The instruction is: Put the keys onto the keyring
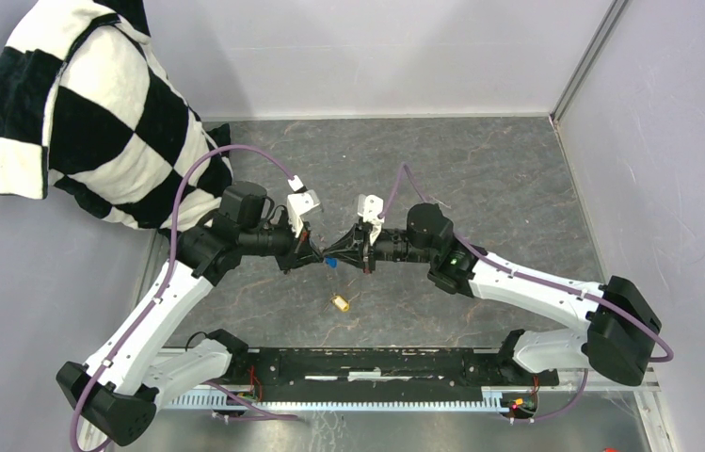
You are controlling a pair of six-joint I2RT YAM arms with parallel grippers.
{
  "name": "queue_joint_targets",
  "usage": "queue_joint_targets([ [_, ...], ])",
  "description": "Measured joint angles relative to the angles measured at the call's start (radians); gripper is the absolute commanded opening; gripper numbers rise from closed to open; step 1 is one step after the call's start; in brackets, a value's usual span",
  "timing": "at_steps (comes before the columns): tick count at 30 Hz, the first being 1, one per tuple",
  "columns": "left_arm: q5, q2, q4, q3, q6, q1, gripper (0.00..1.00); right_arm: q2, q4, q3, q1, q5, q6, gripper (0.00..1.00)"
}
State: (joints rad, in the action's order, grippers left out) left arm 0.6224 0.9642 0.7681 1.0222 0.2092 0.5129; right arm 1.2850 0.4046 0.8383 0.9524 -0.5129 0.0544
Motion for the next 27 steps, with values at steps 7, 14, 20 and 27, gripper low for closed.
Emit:
queue_joint_targets([
  [7, -0.001, 0.0, 0.0, 0.0, -0.014, 0.0, 0.02, 0.003, -0.007, 0.003, 0.015, 0.03, -0.008, 0.0],
  [14, -0.005, 0.0, -0.001, 0.0, -0.014, 0.0, 0.02, 0.003, 0.006, 0.001, 0.033, 0.089, 0.005, 0.0],
  [20, -0.013, -0.001, 0.0, 0.0, -0.013, 0.0, 0.02, -0.006, 0.045, -0.019, 0.04, 0.135, 0.022, 0.0],
  [27, -0.012, -0.001, 0.0, 0.0, -0.013, 0.0, 0.02, -0.024, 0.084, -0.033, 0.041, 0.177, 0.035, 0.0],
])
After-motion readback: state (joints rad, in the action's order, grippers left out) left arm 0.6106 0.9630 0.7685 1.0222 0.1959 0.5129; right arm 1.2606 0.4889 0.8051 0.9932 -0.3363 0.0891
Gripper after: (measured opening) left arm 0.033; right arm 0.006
